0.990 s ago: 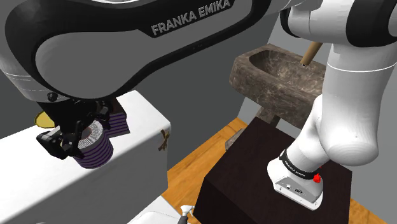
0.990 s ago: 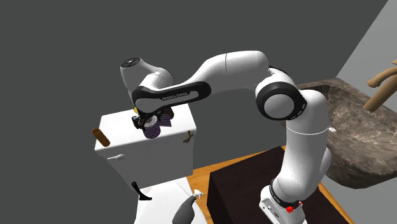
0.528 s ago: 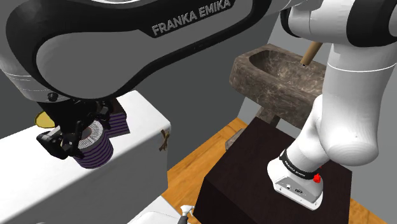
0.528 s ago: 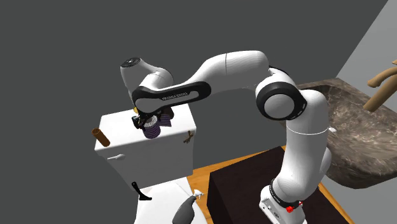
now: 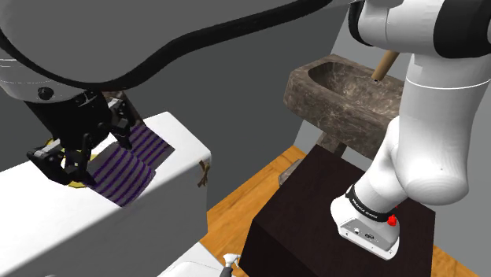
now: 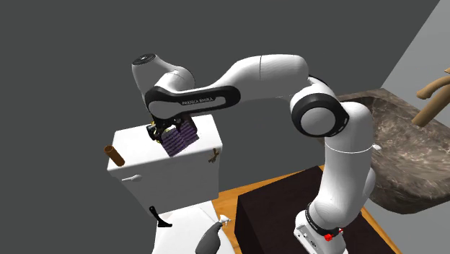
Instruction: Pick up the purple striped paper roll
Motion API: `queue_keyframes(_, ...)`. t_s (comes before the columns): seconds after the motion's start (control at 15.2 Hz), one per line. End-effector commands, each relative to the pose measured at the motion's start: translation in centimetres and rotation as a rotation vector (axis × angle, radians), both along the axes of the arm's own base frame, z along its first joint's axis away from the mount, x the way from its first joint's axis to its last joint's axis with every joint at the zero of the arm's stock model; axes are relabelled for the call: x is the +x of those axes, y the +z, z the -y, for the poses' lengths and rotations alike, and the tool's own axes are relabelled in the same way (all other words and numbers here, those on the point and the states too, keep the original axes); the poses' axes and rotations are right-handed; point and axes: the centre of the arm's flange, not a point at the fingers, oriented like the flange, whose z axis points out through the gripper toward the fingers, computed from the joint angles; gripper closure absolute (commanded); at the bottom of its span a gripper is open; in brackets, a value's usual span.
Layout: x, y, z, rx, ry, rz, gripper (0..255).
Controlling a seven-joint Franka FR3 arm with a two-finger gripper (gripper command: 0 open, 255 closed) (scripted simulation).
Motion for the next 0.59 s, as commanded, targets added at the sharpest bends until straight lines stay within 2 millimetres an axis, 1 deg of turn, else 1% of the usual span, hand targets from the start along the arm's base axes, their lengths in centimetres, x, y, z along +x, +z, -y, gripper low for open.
queue_keyframes(0.0,0.0,1.0,0.1,0.000,0.000,0.000,255)
queue_keyframes(0.4,0.0,4.2,0.1,0.000,0.000,0.000,255)
queue_keyframes(0.53,0.0,4.2,0.1,0.000,0.000,0.000,255)
